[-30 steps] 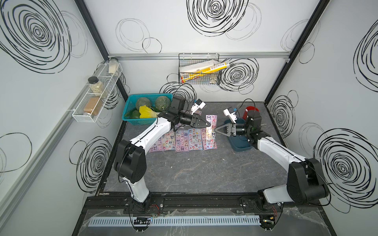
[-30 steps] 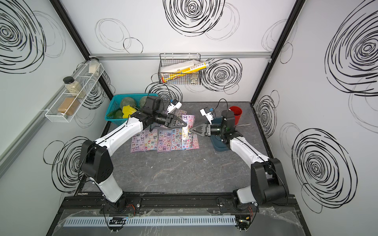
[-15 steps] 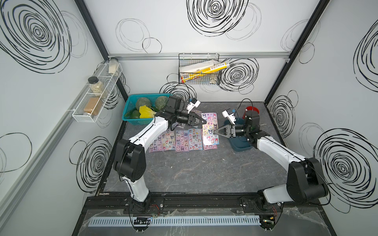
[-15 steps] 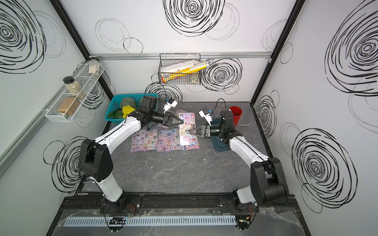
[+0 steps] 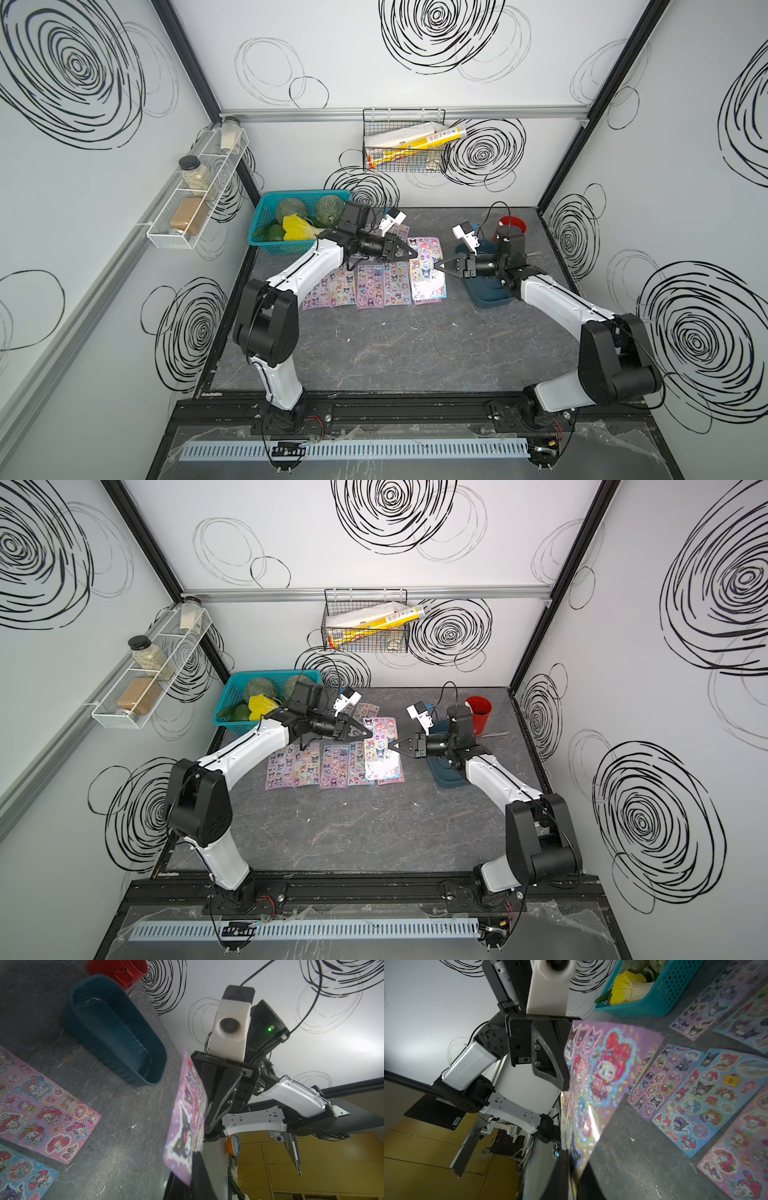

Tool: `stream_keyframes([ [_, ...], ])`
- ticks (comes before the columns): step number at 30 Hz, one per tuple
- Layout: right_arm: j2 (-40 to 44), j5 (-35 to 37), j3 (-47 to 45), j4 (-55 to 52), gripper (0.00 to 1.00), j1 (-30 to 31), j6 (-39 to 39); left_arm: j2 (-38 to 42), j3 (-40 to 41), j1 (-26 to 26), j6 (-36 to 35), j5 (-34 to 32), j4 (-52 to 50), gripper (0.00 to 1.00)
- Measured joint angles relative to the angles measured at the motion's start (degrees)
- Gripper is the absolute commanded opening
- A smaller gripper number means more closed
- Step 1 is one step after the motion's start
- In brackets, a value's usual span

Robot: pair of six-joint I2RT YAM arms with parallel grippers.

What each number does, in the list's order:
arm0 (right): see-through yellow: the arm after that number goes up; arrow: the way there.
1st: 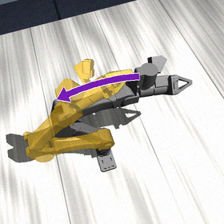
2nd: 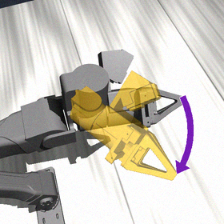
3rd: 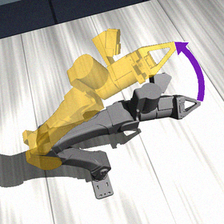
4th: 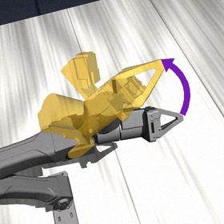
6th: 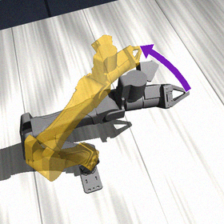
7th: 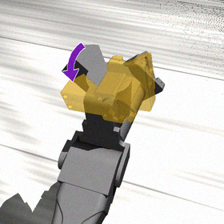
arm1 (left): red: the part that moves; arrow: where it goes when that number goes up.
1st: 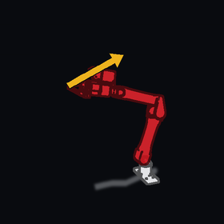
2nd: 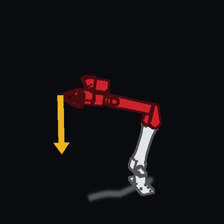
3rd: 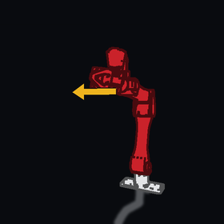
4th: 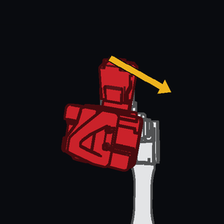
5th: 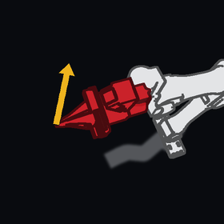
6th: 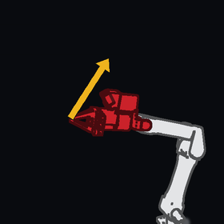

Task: Take the stickers out of the storage box
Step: Place the sticker at the center of the board.

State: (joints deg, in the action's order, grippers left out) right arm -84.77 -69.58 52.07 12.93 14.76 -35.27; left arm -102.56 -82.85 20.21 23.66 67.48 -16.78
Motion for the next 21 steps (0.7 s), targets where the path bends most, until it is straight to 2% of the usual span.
stream_keyframes([
  [3, -1.16, 1.03, 0.02, -0.13, 0.0, 0.0, -0.31, -0.04, 0.02, -0.02, -0.57, -0.9, -0.46, 0.14],
  [5, -1.95, 1.68, 0.02, -0.17, 0.0, 0.0, -0.33, -0.04, 0.02, -0.02, -1.18, -1.66, -1.16, 0.23],
  [8, -3.19, 2.97, 1.05, -1.86, 0.0, 0.0, -0.11, -0.04, 0.02, -0.09, -2.08, -3.63, -2.45, 0.31],
  [14, -8.15, 8.04, 8.2, -5.79, 0.0, 0.0, 0.85, -0.02, 0.37, -1.22, -2.86, -9.11, -4.42, 0.37],
  [21, -21.81, 15.93, 21.73, -11.45, 0.0, 0.0, 2.51, 1.66, 5.92, -4.04, -2.86, -15.04, -4.98, 0.4],
])
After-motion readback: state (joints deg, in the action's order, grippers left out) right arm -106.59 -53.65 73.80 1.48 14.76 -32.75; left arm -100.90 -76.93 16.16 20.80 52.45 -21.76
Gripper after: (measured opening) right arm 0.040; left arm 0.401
